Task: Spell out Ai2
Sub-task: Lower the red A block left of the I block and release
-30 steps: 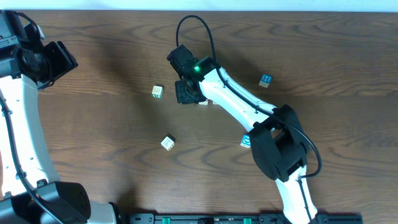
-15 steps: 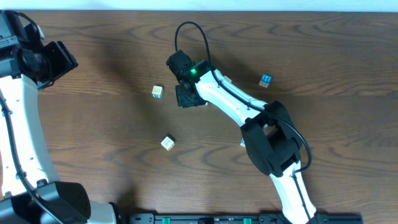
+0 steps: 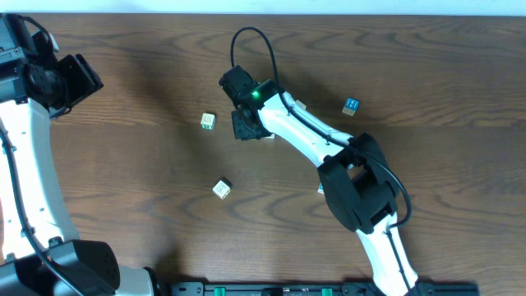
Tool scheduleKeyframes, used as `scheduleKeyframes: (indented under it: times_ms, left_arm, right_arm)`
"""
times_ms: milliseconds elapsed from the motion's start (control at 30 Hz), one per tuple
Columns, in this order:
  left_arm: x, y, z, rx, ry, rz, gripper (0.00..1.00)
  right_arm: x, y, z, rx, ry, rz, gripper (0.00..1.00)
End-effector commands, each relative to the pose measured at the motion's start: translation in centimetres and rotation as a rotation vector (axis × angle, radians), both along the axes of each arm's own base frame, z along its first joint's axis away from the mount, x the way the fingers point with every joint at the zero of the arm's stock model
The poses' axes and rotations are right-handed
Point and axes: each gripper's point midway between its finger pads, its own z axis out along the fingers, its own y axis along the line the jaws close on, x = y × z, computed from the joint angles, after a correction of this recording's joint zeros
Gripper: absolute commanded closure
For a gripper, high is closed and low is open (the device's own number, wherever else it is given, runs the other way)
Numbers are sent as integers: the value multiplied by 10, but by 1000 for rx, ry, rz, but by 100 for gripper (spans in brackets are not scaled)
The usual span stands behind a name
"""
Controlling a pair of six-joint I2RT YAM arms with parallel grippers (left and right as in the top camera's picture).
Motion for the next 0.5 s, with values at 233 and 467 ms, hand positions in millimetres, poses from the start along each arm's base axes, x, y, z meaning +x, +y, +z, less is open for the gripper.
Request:
scheduleKeyframes:
  times_ms: [233, 467]
  left_arm:
    - [2, 0, -4, -2, 8, -15, 34]
    - [2, 0, -4, -1, 8, -15, 34]
  right_arm:
    - [2, 3, -3, -15, -8, 0, 72]
    - [1, 3, -3, -15, -7, 0, 65]
